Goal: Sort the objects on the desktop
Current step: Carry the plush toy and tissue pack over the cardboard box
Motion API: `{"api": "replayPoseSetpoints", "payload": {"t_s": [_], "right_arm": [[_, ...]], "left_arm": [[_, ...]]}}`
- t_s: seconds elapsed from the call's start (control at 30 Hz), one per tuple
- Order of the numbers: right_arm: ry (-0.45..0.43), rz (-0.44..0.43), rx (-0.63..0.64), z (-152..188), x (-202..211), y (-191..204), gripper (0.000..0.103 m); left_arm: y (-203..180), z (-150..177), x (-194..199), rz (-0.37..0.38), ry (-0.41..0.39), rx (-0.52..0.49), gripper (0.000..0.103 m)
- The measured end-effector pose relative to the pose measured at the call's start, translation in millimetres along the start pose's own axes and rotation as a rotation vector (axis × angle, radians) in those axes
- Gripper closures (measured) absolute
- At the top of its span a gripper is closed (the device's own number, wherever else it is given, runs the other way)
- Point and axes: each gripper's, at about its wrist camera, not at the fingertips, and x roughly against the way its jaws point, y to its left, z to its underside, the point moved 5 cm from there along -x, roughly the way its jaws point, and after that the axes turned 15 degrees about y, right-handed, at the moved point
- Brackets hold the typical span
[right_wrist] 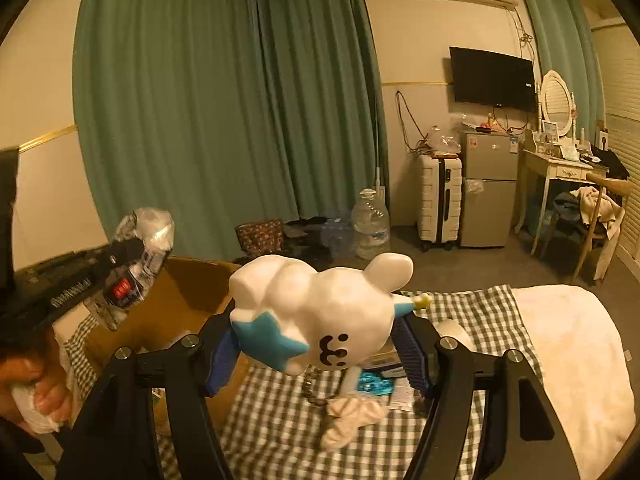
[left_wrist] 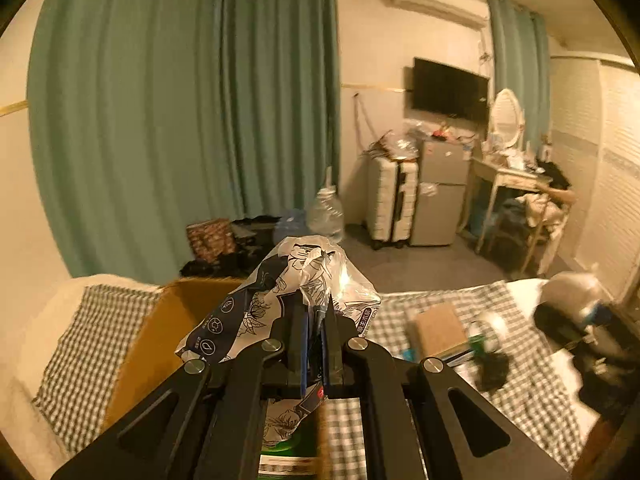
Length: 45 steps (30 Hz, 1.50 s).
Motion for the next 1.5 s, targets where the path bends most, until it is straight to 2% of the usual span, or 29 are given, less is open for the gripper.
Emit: {"api": "replayPoseSetpoints", "payload": {"t_s": [0.33, 0.47, 0.73, 0.9, 1.03, 1.13, 1.5], "right_arm": [[0.002, -0.029, 0.066, -16, -3, 55, 0.036], [0.012, -0.049, 0.100, -22, -13, 81, 0.036], [0.038, -0.092, 0.144, -28, -39, 121, 0.036], [0.064, -0.128, 0.162, -29, -60, 140, 0.036], [0.089, -0.153, 0.176, -25, -78, 156, 0.036], [0.118, -0.158, 0.191, -23, -95, 166, 0.036], [0.243, -0.165, 0.269, -9, -163, 196, 0.036]], "left_arm": [[42, 16, -14, -0.035, 0.047, 0.072, 0.099], [68, 17, -11, -0.065, 0.048, 0.096, 0.099], [121, 24, -27, -0.133, 0.118, 0.170, 0.099], [132, 30, -34, -0.126, 0.137, 0.191, 0.099], [140, 36, -49, -0.139, 0.182, 0.204, 0.099], [146, 43, -67, -0.073, 0.224, 0.226, 0.099], [152, 59, -105, -0.109, 0.318, 0.213, 0.099]]}}
